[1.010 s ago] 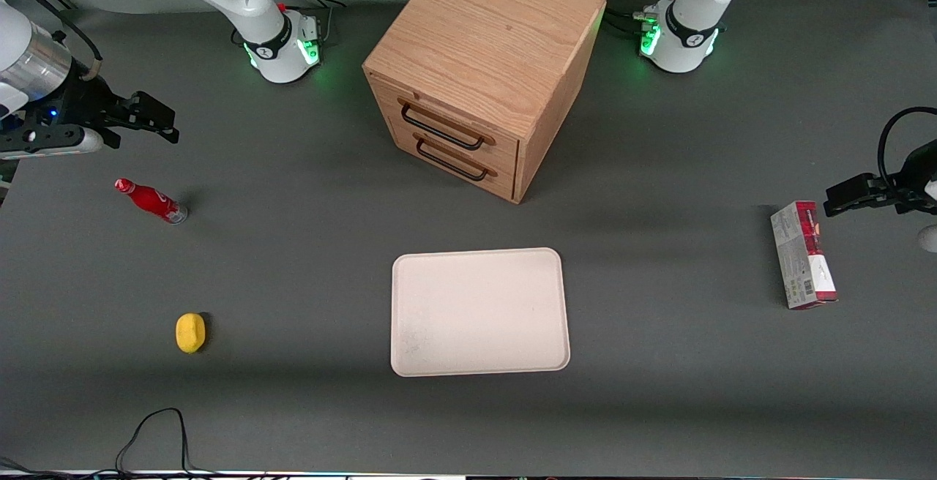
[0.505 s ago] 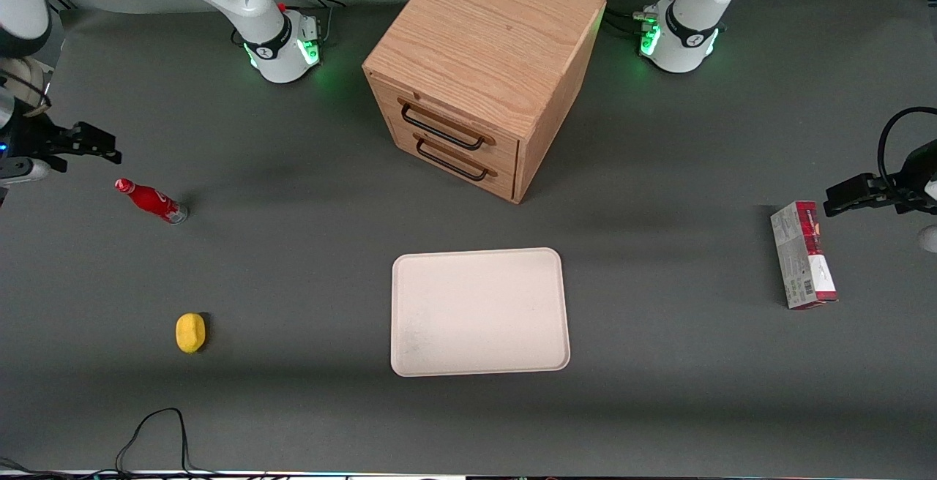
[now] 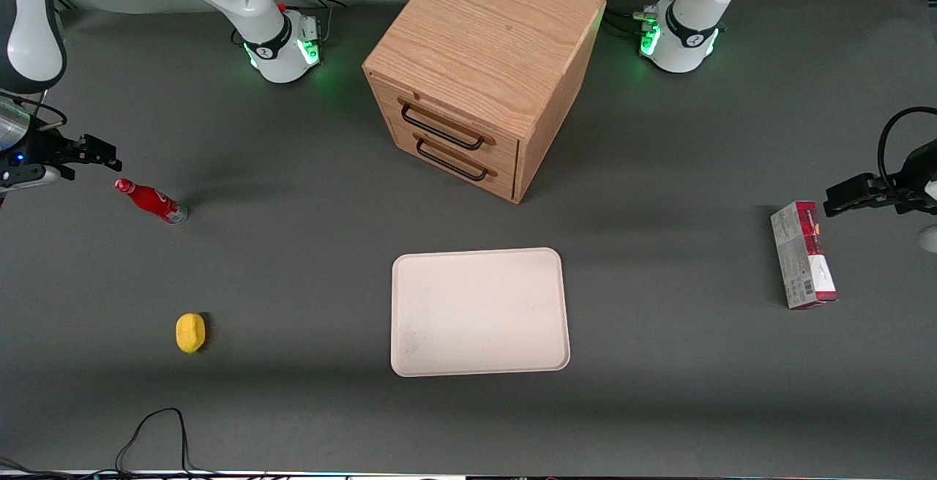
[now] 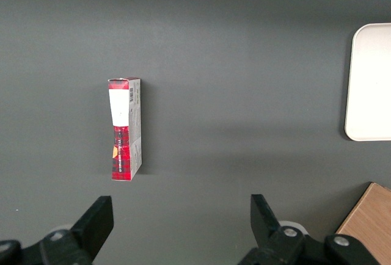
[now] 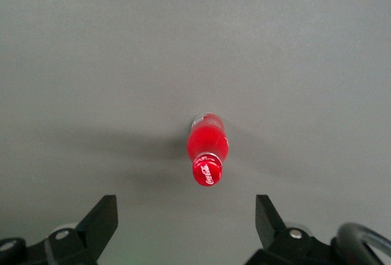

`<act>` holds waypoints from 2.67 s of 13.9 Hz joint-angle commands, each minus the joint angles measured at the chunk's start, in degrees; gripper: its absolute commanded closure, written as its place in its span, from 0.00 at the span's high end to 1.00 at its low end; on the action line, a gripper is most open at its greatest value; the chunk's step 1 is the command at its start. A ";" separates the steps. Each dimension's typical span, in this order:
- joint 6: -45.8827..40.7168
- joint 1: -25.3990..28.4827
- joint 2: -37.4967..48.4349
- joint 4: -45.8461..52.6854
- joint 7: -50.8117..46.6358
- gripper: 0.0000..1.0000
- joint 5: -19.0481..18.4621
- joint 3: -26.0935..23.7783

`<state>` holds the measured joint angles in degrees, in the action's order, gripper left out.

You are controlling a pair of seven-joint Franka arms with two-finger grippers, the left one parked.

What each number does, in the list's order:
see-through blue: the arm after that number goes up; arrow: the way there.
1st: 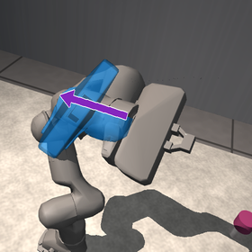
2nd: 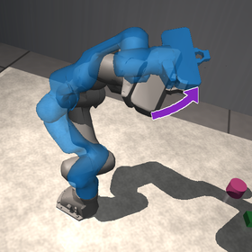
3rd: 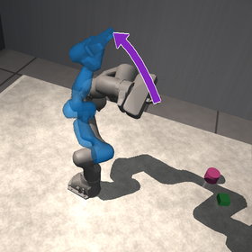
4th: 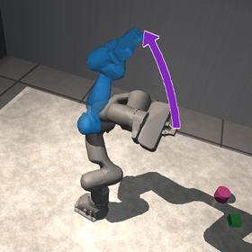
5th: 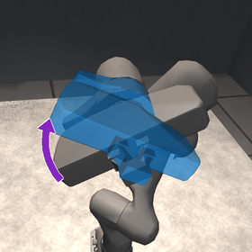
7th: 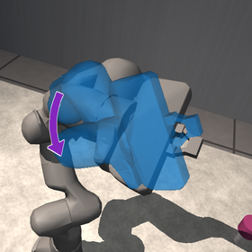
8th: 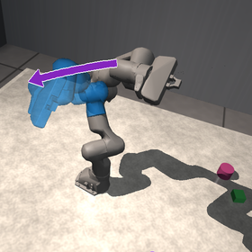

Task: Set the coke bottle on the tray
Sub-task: 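Move the open right gripper down toward the red Coca-Cola bottle, then close the right gripper around the bottle's cap end, then lift the held bottle and carry it over the white tray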

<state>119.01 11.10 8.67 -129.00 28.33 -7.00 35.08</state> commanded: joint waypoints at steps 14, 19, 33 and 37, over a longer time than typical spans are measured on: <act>18.62 0.59 -5.95 -8.54 4.45 1.00 -2.05 3.95; 19.06 0.50 -6.91 -8.54 4.45 1.00 -1.96 3.95; 13.82 1.91 -6.74 -6.45 4.63 0.00 1.63 3.25; -5.31 3.32 -6.83 8.11 2.36 0.00 2.43 -0.95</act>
<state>123.00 13.76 2.14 -129.95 31.97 -6.20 36.89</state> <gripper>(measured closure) 0.683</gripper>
